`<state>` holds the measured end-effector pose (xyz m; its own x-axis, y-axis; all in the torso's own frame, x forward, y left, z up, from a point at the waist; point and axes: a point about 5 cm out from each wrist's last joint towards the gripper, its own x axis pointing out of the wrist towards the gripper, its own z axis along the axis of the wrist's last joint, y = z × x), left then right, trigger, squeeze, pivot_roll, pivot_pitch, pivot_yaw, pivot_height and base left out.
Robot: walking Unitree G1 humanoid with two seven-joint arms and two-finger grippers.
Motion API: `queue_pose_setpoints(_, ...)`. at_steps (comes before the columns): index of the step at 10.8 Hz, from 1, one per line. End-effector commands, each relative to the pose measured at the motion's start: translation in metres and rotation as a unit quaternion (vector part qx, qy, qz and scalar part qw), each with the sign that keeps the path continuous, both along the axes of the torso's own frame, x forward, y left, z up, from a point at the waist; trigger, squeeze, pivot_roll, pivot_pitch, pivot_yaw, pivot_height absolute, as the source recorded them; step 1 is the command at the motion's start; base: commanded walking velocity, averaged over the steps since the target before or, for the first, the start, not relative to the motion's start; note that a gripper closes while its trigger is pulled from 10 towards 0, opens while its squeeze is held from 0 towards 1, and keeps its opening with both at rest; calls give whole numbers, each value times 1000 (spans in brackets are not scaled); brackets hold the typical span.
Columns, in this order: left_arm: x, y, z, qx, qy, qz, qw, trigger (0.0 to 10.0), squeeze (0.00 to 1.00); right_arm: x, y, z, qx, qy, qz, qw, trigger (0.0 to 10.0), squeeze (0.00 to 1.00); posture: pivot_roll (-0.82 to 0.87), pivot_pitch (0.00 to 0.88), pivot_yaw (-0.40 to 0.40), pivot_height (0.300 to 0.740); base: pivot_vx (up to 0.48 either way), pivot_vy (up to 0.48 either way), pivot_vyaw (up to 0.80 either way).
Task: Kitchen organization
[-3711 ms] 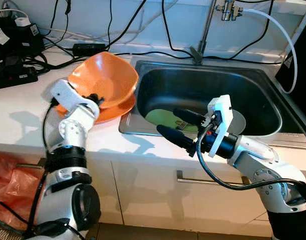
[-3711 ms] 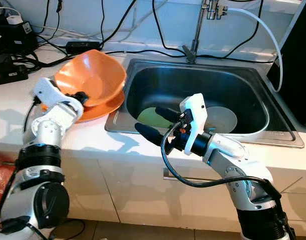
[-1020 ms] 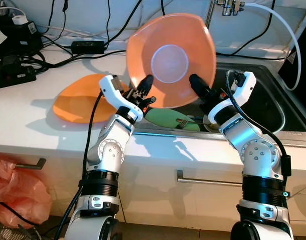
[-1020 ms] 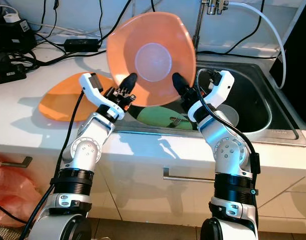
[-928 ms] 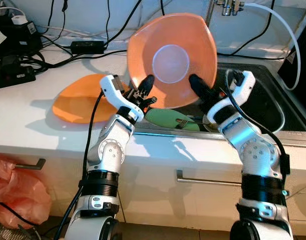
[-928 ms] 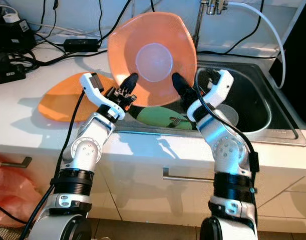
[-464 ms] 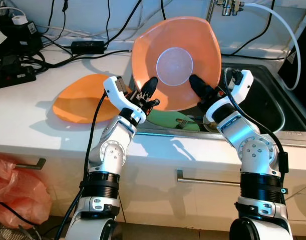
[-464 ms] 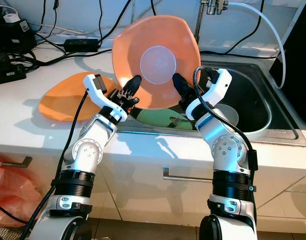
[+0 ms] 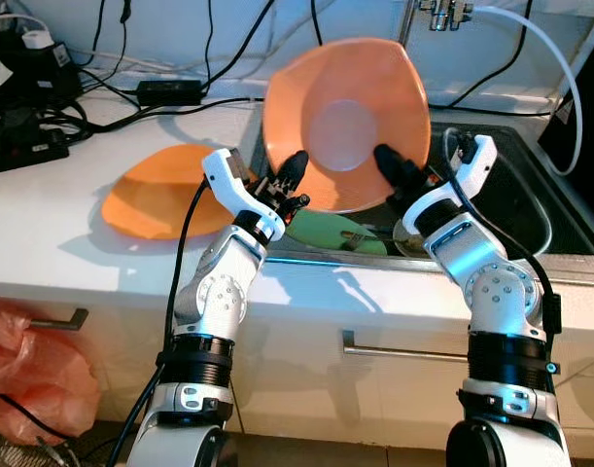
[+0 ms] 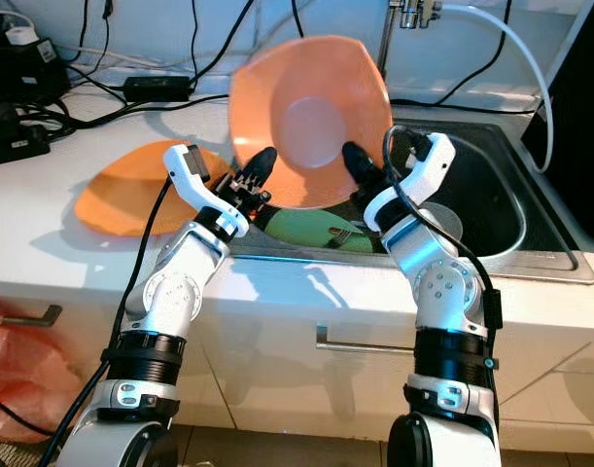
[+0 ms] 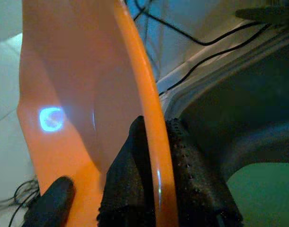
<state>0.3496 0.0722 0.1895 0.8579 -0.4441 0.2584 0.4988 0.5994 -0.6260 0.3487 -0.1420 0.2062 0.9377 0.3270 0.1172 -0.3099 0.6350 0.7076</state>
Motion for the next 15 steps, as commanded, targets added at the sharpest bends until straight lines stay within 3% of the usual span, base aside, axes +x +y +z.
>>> queue_pose_setpoints(1, -5, -21, 9, -11, -19, -24, 999, 10000, 1000, 4, -10, 1, -10, 8, -37, 999, 0, 0, -13, 0, -11, 740, 0, 0, 0)
queue_pose_setpoints(3, -5, -20, 10, 3, -24, -20, 1000, 10000, 1000, 11, -21, 1, -12, 19, -82, 996, 0, 0, -14, 0, -16, 740, 0, 0, 0)
queue_pose_setpoints(7, -15, -28, -1, 105, -31, -56, 992, 10000, 1000, 23, -45, -10, -37, 56, -150, 986, 0, 0, -7, 0, -18, 740, 0, 0, 0)
queue_pose_setpoints(9, -25, -31, -21, 174, -23, -99, 979, 10000, 1000, 30, -51, -19, -61, 69, -163, 982, 0, 0, -5, 0, -12, 740, 0, 0, 0)
queue_pose_setpoints(12, -30, -32, -32, 262, -21, -117, 958, 10000, 1000, 39, -60, -30, -90, 86, -176, 977, 0, 0, 4, 0, -10, 740, 0, 0, 0)
queue_pose_setpoints(13, -32, -31, -37, 300, -17, -124, 946, 10000, 1000, 43, -64, -36, -112, 96, -175, 973, 0, 0, 22, 0, -13, 740, 0, 0, 0)
queue_pose_setpoints(15, -33, -26, -44, 331, -7, -124, 935, 10000, 1000, 44, -68, -48, -145, 117, -176, 967, 0, 0, 34, 0, -11, 740, 0, 0, 0)
